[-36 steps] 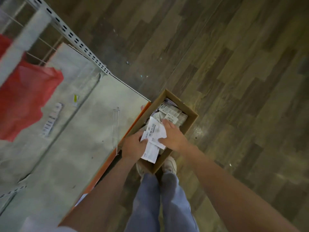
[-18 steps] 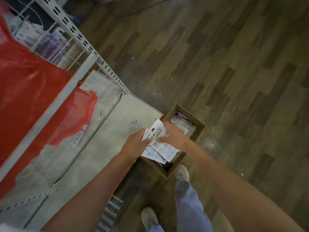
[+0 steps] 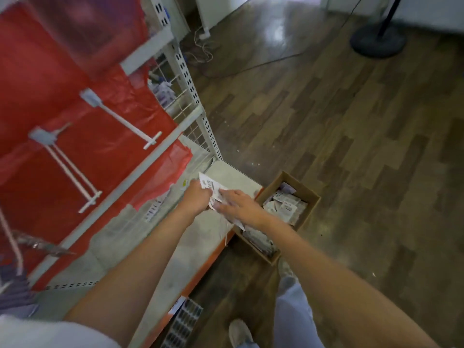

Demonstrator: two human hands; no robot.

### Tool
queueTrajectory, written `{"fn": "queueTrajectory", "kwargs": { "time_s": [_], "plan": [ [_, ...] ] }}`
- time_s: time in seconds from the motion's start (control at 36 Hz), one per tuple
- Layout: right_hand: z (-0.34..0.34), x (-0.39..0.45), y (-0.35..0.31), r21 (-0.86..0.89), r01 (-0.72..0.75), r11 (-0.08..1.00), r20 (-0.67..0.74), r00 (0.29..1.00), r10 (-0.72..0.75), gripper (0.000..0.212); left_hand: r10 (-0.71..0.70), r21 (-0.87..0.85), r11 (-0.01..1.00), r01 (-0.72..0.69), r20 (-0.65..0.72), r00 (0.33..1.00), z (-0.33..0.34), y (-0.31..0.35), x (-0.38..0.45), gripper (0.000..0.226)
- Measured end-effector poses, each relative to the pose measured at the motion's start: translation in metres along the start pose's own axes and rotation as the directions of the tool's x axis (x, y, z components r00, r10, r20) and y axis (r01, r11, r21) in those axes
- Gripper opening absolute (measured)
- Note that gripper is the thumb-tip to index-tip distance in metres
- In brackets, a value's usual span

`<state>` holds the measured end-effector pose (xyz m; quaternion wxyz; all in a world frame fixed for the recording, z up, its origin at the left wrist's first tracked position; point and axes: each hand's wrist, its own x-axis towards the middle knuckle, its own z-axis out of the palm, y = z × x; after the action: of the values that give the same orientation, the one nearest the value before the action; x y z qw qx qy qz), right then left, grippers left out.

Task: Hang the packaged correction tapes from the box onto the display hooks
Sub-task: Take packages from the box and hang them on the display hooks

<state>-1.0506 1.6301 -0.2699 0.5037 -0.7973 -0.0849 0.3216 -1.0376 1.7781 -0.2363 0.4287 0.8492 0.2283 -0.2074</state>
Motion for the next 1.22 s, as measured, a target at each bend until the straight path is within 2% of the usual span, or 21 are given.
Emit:
{"fn": "queueTrajectory", "kwargs": {
  "time_s": [0.08, 0.17, 0.19, 0.25, 0.31, 0.36, 0.42, 0.5, 0.58, 0.67, 0.75, 0.89, 0.94, 1.0, 1.11, 1.22],
  "plan": [
    [0.02, -0.016, -0.022, -0.121, 0.098, 0.988, 0.13, 0.988, -0.082, 0.094, -0.038, -0.173, 0.984, 0.031, -0.035, 0.999, -0.03, 0.008, -0.029, 0.013],
    [0.036, -0.026, -0.039, -0.234, 0.145, 0.961, 0.134, 0.984, -0.116, 0.099, -0.086, -0.319, 0.945, 0.07, -0.036, 0.996, -0.052, 0.005, -0.05, 0.008],
    [0.04, -0.029, -0.044, -0.287, 0.149, 0.946, 0.087, 0.988, -0.129, 0.092, -0.104, -0.368, 0.926, 0.088, -0.024, 0.994, -0.058, 0.004, -0.056, 0.009],
    [0.047, -0.032, -0.053, -0.374, 0.164, 0.913, -0.059, 0.978, -0.2, 0.063, -0.099, -0.454, 0.886, 0.098, 0.023, 0.995, -0.067, 0.0, -0.071, 0.009],
    [0.052, -0.042, -0.064, -0.371, 0.171, 0.913, -0.19, 0.948, -0.254, 0.034, -0.077, -0.54, 0.836, 0.099, 0.064, 0.995, -0.073, 0.0, -0.085, 0.017],
    [0.053, -0.052, -0.076, -0.372, 0.156, 0.915, -0.232, 0.939, -0.254, 0.022, -0.03, -0.604, 0.794, 0.068, 0.072, 0.997, -0.079, -0.001, -0.098, 0.026],
    [0.051, -0.059, -0.085, -0.283, 0.128, 0.951, -0.263, 0.943, -0.205, 0.021, 0.017, -0.613, 0.79, 0.01, 0.037, 0.999, -0.084, -0.004, -0.106, 0.031],
    [0.045, -0.067, -0.096, 0.047, 0.11, 0.993, -0.317, 0.944, -0.09, 0.033, 0.064, -0.537, 0.841, -0.07, -0.03, 0.998, -0.095, -0.013, -0.117, 0.026],
    [0.045, -0.077, -0.11, 0.368, 0.174, 0.913, -0.271, 0.96, -0.074, 0.043, 0.15, -0.441, 0.883, -0.16, -0.059, 0.987, -0.102, -0.024, -0.127, 0.017],
    [0.046, -0.084, -0.127, 0.513, 0.242, 0.824, -0.239, 0.962, -0.134, 0.044, 0.245, -0.495, 0.846, -0.199, 0.03, 0.969, -0.109, -0.023, -0.143, 0.005],
    [0.046, -0.091, -0.146, 0.538, 0.29, 0.791, -0.261, 0.95, -0.171, 0.033, 0.275, -0.55, 0.81, -0.205, 0.048, 0.96, -0.118, -0.022, -0.152, 0.017],
    [0.05, -0.096, -0.167, 0.557, 0.255, 0.79, -0.276, 0.954, -0.114, 0.021, 0.248, -0.563, 0.783, -0.265, -0.109, 0.963, -0.133, -0.023, -0.16, 0.023],
    [0.054, -0.096, -0.173, 0.533, 0.276, 0.799, -0.259, 0.953, -0.157, 0.016, 0.254, -0.555, 0.771, -0.314, -0.185, 0.949, -0.138, -0.023, -0.164, 0.025],
    [0.062, -0.093, -0.177, 0.528, 0.295, 0.796, -0.233, 0.952, -0.199, 0.019, 0.242, -0.539, 0.768, -0.345, -0.254, 0.936, -0.144, -0.025, -0.168, 0.026],
    [0.084, -0.088, -0.189, 0.539, 0.278, 0.795, -0.182, 0.96, -0.212, 0.042, 0.222, -0.515, 0.751, -0.414, -0.393, 0.892, -0.158, -0.031, -0.179, 0.031],
    [0.105, -0.077, -0.202, 0.463, 0.225, 0.857, -0.146, 0.973, -0.177, 0.042, 0.218, -0.42, 0.775, -0.472, -0.523, 0.824, -0.179, -0.048, -0.189, 0.022]
  ]
}}
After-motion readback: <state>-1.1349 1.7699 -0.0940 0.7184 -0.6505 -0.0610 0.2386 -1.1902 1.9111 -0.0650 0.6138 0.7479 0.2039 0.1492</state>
